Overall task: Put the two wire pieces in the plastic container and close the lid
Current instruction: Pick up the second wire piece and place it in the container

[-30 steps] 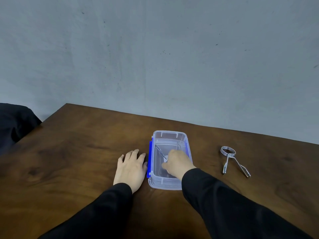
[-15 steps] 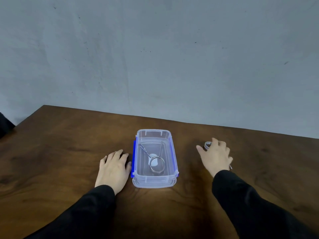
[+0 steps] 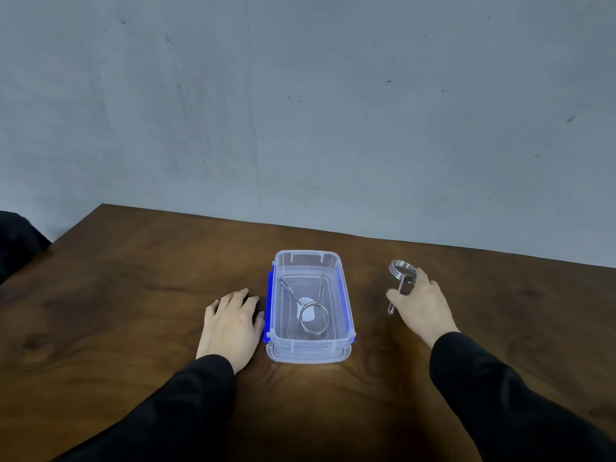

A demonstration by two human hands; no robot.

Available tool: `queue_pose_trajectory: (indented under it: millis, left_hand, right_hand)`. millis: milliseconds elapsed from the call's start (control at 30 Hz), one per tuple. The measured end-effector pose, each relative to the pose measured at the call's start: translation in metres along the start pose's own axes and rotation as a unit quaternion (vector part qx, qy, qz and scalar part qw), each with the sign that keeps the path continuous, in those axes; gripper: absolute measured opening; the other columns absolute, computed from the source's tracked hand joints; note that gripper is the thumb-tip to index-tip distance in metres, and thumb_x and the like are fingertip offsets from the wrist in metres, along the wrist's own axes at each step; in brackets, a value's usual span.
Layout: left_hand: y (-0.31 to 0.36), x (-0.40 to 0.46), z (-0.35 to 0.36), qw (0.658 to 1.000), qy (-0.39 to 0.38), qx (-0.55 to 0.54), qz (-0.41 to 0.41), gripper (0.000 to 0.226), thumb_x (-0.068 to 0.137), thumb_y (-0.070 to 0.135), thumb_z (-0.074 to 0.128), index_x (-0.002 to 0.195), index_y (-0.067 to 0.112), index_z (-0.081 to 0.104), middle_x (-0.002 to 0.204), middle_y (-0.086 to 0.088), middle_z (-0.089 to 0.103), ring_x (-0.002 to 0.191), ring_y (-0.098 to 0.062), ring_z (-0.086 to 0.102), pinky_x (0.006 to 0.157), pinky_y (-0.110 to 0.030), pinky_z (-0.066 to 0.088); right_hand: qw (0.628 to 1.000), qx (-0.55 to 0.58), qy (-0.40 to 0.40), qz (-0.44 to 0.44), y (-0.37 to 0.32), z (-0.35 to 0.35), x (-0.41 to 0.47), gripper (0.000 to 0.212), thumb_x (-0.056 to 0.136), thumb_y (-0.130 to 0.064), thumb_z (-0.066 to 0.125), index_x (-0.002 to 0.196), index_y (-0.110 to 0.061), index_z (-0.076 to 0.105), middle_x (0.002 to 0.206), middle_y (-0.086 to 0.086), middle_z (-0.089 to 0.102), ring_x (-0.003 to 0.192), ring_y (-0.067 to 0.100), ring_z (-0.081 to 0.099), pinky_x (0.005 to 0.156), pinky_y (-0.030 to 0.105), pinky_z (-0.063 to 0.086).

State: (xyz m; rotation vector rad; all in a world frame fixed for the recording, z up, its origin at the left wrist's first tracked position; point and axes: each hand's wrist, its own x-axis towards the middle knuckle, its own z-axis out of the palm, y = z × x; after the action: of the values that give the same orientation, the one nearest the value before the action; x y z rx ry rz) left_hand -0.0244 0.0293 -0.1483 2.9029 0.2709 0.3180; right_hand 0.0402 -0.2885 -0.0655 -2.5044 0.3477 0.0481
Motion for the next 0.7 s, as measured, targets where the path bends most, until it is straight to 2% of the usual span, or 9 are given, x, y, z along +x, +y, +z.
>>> queue_pose_trajectory:
  millis: [100,167,233,367,433,567,700]
  left_hand:
    - [0.000,0.000,-0.001,1.000,-0.003,-0.001,-0.002,0.038,0.098,0.039,0.051,0.129,0.024,0.066,0.143,0.000,0.059,0.133,-0.020,0.050,0.110,-0.046,0.037]
    - [-0.001,0.000,-0.001,1.000,-0.003,-0.001,0.000,0.038,0.098,0.039,0.051,0.129,0.024,0.066,0.143,0.000,0.058,0.133,-0.020,0.049,0.111,-0.045,0.037]
    - [-0.002,-0.001,0.000,1.000,0.000,-0.005,0.001,0.037,0.098,0.038,0.052,0.128,0.023,0.066,0.142,0.000,0.059,0.132,-0.021,0.050,0.110,-0.046,0.038]
    - [-0.004,-0.001,0.001,1.000,0.005,-0.011,0.003,0.037,0.098,0.037,0.052,0.128,0.022,0.067,0.142,0.000,0.059,0.132,-0.020,0.051,0.111,-0.045,0.038]
    - [-0.005,-0.001,0.002,1.000,0.006,-0.013,0.006,0.037,0.098,0.037,0.052,0.127,0.022,0.067,0.142,0.000,0.060,0.132,-0.021,0.051,0.111,-0.045,0.038]
    - [-0.004,0.000,0.002,1.000,0.004,-0.015,0.003,0.037,0.098,0.038,0.051,0.128,0.022,0.067,0.143,0.000,0.059,0.133,-0.020,0.050,0.112,-0.046,0.037]
    - [-0.005,0.000,0.003,1.000,0.009,-0.019,0.005,0.035,0.098,0.037,0.051,0.125,0.022,0.067,0.142,-0.001,0.059,0.132,-0.021,0.050,0.111,-0.046,0.036]
  right_hand:
    - [0.992,0.056,0.012,-0.110,-0.052,-0.008,-0.014,0.069,0.086,-0.037,0.064,0.150,-0.021,0.044,0.128,0.009,0.056,0.105,0.025,0.060,0.084,0.035,0.048]
    - [0.982,0.063,-0.020,-0.177,-0.084,-0.007,-0.026,0.061,0.084,-0.038,0.063,0.142,-0.027,0.053,0.123,0.006,0.058,0.107,0.023,0.061,0.090,0.038,0.050]
    - [0.975,0.038,-0.068,-0.208,-0.107,0.002,-0.038,0.055,0.082,-0.041,0.062,0.136,-0.027,0.059,0.116,0.004,0.061,0.101,0.022,0.061,0.087,0.036,0.050]
    - [0.974,0.004,-0.140,-0.177,-0.128,0.035,-0.053,0.038,0.084,-0.039,0.060,0.114,-0.016,0.065,0.097,0.002,0.070,0.080,0.020,0.065,0.063,0.033,0.050]
    - [0.977,-0.015,-0.139,-0.158,-0.128,0.050,-0.053,0.037,0.086,-0.040,0.060,0.113,-0.015,0.062,0.092,0.002,0.068,0.069,0.015,0.060,0.053,0.028,0.043]
    - [0.980,-0.031,-0.130,-0.146,-0.122,0.069,-0.051,0.039,0.089,-0.040,0.065,0.118,-0.014,0.061,0.100,0.003,0.068,0.080,0.018,0.065,0.058,0.025,0.049]
    - [0.975,-0.097,-0.127,-0.154,-0.123,0.080,-0.049,0.040,0.091,-0.040,0.065,0.117,-0.010,0.061,0.100,0.005,0.064,0.081,0.020,0.061,0.064,0.028,0.047]
